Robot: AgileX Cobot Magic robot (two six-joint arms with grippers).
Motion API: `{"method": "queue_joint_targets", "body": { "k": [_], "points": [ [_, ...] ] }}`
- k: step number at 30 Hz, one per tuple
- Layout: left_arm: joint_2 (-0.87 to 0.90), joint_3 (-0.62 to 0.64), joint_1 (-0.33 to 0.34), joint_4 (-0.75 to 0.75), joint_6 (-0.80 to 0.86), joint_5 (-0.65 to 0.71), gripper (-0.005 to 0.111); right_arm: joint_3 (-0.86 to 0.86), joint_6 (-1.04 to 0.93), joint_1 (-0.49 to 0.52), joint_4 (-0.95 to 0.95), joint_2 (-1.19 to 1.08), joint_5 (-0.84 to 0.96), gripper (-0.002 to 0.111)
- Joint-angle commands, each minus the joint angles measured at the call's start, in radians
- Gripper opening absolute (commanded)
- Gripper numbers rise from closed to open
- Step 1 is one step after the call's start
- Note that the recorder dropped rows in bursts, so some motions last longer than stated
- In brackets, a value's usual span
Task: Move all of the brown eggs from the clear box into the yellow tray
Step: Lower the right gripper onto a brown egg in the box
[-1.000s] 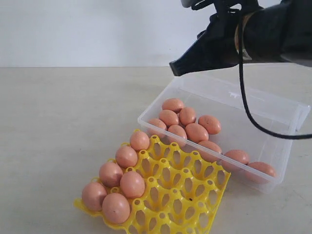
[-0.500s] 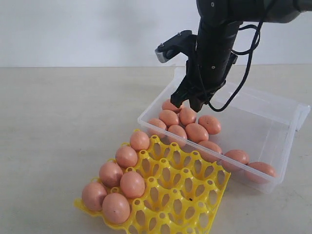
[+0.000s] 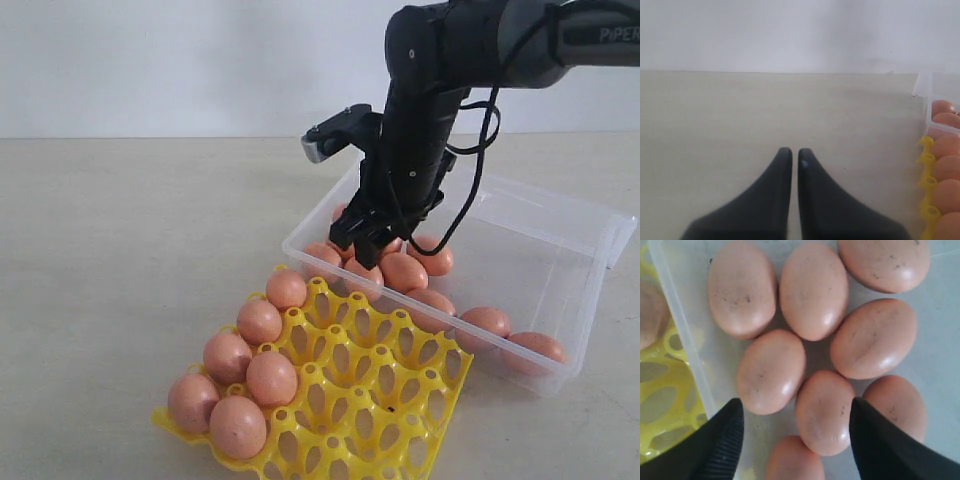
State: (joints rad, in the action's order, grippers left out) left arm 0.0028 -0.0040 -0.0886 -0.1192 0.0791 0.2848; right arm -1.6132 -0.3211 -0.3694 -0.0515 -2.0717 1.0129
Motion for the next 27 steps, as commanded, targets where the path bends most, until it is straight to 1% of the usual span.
{"method": "queue_joint_targets", "body": {
  "k": [1,8,25,26,27],
  "points": [
    [-0.003,0.004,-0.005,0.003,0.000,-0.005,0.004,-0.004,-0.025,0.009,0.013,-0.025,0.001,0.054],
    [-0.003,0.004,-0.005,0.003,0.000,-0.005,0.004,-0.004,-0.030,0.011,0.088,-0.057,0.001,0.054],
    [-0.003,0.004,-0.005,0.003,0.000,-0.005,0.004,-0.004,-0.018,0.011,0.117,-0.126,-0.022,0.053],
    [-0.003,0.004,-0.005,0.003,0.000,-0.005,0.004,-0.004,-0.018,0.011,0.117,-0.126,-0.022,0.052],
    [-0.003,0.004,-0.005,0.003,0.000,-0.005,0.004,-0.004,-0.018,0.011,0.117,-0.126,-0.019,0.047]
  ]
}}
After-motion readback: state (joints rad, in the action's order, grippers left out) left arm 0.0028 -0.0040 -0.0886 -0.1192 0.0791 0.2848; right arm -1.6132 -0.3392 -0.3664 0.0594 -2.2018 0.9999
